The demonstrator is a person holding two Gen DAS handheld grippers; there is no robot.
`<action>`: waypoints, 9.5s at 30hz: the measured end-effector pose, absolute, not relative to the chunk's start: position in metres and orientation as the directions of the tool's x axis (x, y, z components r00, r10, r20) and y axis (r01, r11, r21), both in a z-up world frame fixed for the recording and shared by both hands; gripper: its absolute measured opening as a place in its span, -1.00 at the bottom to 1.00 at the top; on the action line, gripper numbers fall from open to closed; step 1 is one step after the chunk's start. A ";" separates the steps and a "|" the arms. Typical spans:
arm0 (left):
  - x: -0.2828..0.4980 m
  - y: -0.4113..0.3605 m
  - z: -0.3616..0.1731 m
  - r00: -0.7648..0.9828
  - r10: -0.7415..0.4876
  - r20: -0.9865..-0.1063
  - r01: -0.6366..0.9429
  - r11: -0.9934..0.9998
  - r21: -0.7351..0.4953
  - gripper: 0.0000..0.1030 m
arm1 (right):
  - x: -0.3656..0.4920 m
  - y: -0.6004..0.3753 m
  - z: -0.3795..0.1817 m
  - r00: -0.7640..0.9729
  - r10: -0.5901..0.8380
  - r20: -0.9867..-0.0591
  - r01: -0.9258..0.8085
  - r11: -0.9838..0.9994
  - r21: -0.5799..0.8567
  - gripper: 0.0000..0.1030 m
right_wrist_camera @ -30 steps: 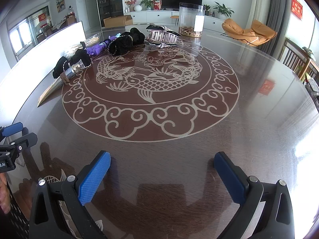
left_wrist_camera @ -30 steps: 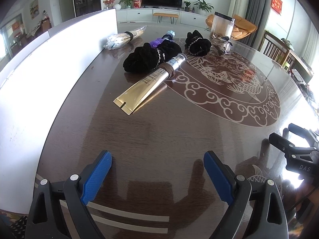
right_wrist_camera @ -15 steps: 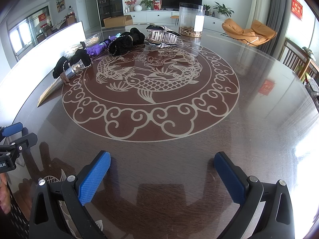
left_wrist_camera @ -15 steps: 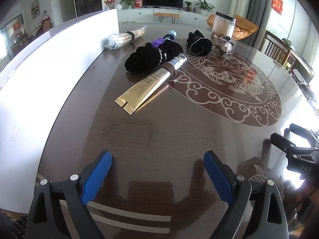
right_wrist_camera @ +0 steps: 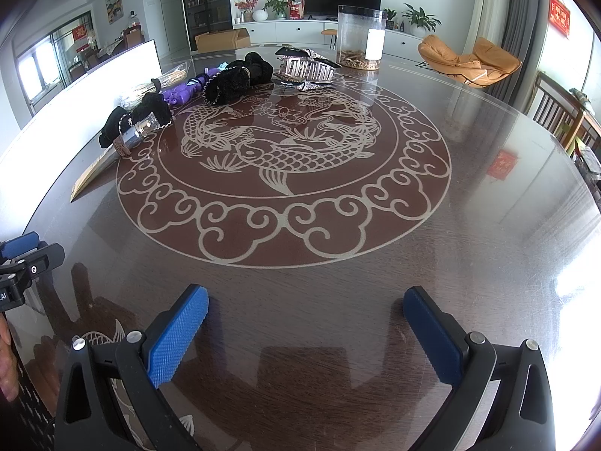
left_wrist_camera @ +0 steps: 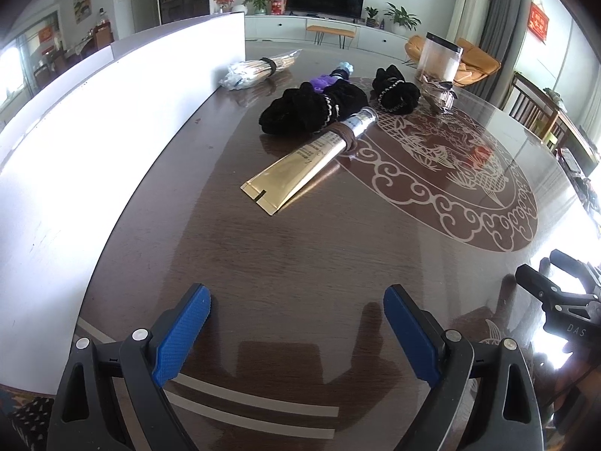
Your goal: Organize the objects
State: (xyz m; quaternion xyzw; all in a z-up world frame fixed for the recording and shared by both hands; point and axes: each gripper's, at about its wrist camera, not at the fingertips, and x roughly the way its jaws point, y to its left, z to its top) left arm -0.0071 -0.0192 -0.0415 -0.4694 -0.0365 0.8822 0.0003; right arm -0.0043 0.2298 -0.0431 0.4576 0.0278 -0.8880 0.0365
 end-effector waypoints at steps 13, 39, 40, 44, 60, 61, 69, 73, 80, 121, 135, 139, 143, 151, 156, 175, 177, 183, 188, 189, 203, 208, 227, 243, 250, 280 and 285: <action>-0.005 -0.028 -0.042 -0.545 0.003 -0.839 0.069 -0.996 -0.049 0.83 | -0.004 0.230 -0.043 -0.578 -0.040 -0.815 0.091 -0.996 -0.016 1.00; 0.003 -0.069 -0.039 -0.558 -0.031 -0.829 0.254 -0.958 -0.135 0.83 | -0.137 0.046 -0.032 -0.404 -0.346 -0.846 0.295 -0.925 0.238 1.00; 0.003 -0.070 -0.039 -0.559 -0.032 -0.829 0.258 -0.956 -0.137 0.83 | -0.139 0.036 -0.036 -0.395 -0.329 -0.858 0.296 -0.930 0.219 1.00; 0.003 -0.071 -0.039 -0.562 -0.029 -0.827 0.261 -0.954 -0.144 0.83 | -0.133 0.011 -0.050 -0.422 -0.229 -0.877 0.342 -0.936 0.079 0.93; -0.002 -0.062 -0.042 -0.551 -0.045 -0.833 0.230 -0.968 -0.100 0.85 | -0.068 0.140 -0.046 -0.558 -0.146 -0.817 0.264 -0.964 -0.008 -0.31; -0.003 -0.061 -0.042 -0.551 -0.045 -0.833 0.225 -0.969 -0.097 0.85 | -0.061 0.151 -0.046 -0.563 -0.147 -0.813 0.265 -0.964 -0.009 -0.30; -0.005 -0.042 -0.045 -0.536 -0.076 -0.841 0.170 -0.985 -0.020 0.86 | -0.027 0.198 -0.049 -0.567 -0.166 -0.807 0.278 -0.960 0.002 0.87; -0.005 -0.036 -0.047 -0.527 -0.077 -0.846 0.141 -0.990 0.002 0.98 | -0.030 0.191 -0.052 -0.554 -0.163 -0.816 0.300 -0.954 -0.014 1.00; -0.016 -0.032 -0.048 -0.539 -0.056 -0.841 0.104 -0.995 0.000 1.00 | -0.034 0.190 -0.055 -0.556 -0.161 -0.816 0.293 -0.956 -0.011 1.00; -0.035 -0.005 -0.043 -0.568 -0.011 -0.823 0.014 -1.000 0.004 1.00 | -0.031 0.191 -0.055 -0.557 -0.161 -0.815 0.294 -0.956 -0.012 1.00; -0.037 -0.003 -0.046 -0.576 -0.012 -0.817 0.016 -1.000 0.004 1.00 | -0.031 0.191 -0.055 -0.557 -0.161 -0.815 0.294 -0.956 -0.012 1.00; -0.037 -0.004 -0.046 -0.576 -0.012 -0.817 0.015 -1.000 0.004 1.00 | -0.031 0.191 -0.055 -0.557 -0.162 -0.815 0.294 -0.956 -0.012 1.00; -0.037 -0.004 -0.046 -0.576 -0.013 -0.817 0.016 -1.000 0.005 1.00 | -0.031 0.191 -0.055 -0.557 -0.162 -0.815 0.295 -0.956 -0.012 1.00; -0.037 -0.004 -0.046 -0.576 -0.013 -0.817 0.016 -1.000 0.004 1.00 | -0.031 0.191 -0.055 -0.557 -0.162 -0.815 0.295 -0.956 -0.012 1.00; -0.037 -0.004 -0.046 -0.576 -0.013 -0.817 0.016 -1.000 0.005 1.00 | -0.031 0.191 -0.055 -0.557 -0.162 -0.815 0.295 -0.955 -0.012 1.00; -0.037 -0.005 -0.045 -0.576 -0.018 -0.817 0.023 -1.000 0.005 1.00 | -0.031 0.191 -0.055 -0.557 -0.162 -0.815 0.295 -0.955 -0.012 1.00; -0.036 -0.005 -0.045 -0.576 -0.017 -0.818 0.022 -1.000 0.005 1.00 | -0.031 0.191 -0.055 -0.557 -0.163 -0.815 0.295 -0.955 -0.011 1.00; -0.036 -0.004 -0.046 -0.576 -0.012 -0.817 0.017 -1.000 0.003 1.00 | -0.030 0.193 -0.054 -0.542 -0.155 -0.826 0.289 -0.957 -0.010 1.00; -0.036 -0.003 -0.046 -0.576 -0.011 -0.817 0.014 -1.000 0.004 1.00 | -0.027 0.211 -0.047 -0.453 -0.114 -0.884 0.156 -0.987 0.047 1.00; -0.036 -0.003 -0.046 -0.576 -0.011 -0.817 0.014 -1.000 0.004 1.00 | -0.027 0.214 -0.046 -0.446 -0.119 -0.887 0.141 -0.988 0.062 0.99; -0.016 -0.026 -0.017 -0.689 0.120 -0.714 -0.002 -0.986 -0.164 -0.31 | -0.022 0.183 -0.013 -0.534 -0.159 -0.831 0.214 -0.976 0.049 -0.49; 0.015 -0.051 0.012 -0.746 0.163 -0.646 0.020 -0.964 -0.266 -0.31 | -0.013 0.179 0.016 -0.561 -0.230 -0.795 0.237 -0.965 0.112 -0.49; -0.004 -0.279 0.075 -0.635 -0.188 -0.749 0.447 -0.880 -0.158 -0.25 | -0.073 -0.133 0.131 -0.446 -0.671 -0.592 0.688 -0.680 0.252 -0.48; 0.004 -0.249 0.047 -0.587 -0.290 -0.756 0.484 -0.874 -0.040 0.61 | -0.068 -0.059 0.058 -0.542 -0.504 -0.672 0.610 -0.786 0.097 0.77; 0.023 -0.203 0.064 -0.682 -0.257 -0.685 0.412 -0.908 -0.070 0.61 | -0.047 0.101 0.000 -0.640 -0.211 -0.739 0.393 -0.916 -0.079 0.81; -0.011 0.021 -0.038 -0.571 0.071 -0.818 -0.072 -0.997 -0.036 0.65 | -0.005 0.225 -0.046 -0.590 -0.048 -0.806 0.145 -0.988 -0.047 1.00; -0.009 0.014 -0.041 -0.571 0.048 -0.820 -0.037 -0.999 -0.033 0.64 | -0.005 0.225 -0.046 -0.590 -0.049 -0.806 0.146 -0.988 -0.047 1.00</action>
